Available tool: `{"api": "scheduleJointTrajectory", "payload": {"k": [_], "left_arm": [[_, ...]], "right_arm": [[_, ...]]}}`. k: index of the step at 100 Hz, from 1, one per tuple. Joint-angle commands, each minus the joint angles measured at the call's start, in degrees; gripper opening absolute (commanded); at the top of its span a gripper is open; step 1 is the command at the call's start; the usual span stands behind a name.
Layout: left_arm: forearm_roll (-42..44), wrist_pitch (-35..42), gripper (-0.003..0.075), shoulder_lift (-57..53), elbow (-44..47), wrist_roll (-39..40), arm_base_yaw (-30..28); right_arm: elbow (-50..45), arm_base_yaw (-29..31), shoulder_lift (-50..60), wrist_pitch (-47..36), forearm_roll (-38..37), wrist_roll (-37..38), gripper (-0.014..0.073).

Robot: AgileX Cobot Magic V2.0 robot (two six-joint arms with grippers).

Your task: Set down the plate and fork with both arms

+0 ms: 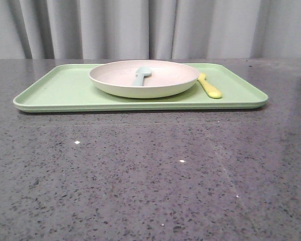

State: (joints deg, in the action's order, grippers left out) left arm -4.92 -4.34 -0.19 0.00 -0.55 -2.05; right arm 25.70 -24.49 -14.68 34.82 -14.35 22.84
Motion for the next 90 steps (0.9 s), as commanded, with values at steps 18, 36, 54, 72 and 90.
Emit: {"api": "scheduleJointTrajectory", "payload": {"k": [18,36,54,72,90], "left_arm": [[-0.4,4.3,-0.002,-1.8,0.8,0.6,-0.1],[-0.4,4.3,-0.002,-1.8,0.8,0.6,-0.1],[-0.4,4.3,-0.002,-1.8,0.8,0.6,-0.1],[-0.4,4.3,-0.002,-1.8,0.8,0.6,-0.1],[-0.4,4.3,-0.002,-1.8,0.8,0.6,-0.1]], "right_arm": [[-3.2,2.7,-0.6,-15.0,0.5,-3.3,-0.0068],[-9.1,9.7,0.0,-28.6,8.1,-12.9,-0.0068],[-15.9,15.5,3.0,-38.9,11.4,-14.9,-0.0068],[-21.7,19.7,6.2,-44.4,11.4,-14.8,-0.0068],[-24.7,22.6,8.6,-43.8,11.6,-14.7,-0.0068]]}}
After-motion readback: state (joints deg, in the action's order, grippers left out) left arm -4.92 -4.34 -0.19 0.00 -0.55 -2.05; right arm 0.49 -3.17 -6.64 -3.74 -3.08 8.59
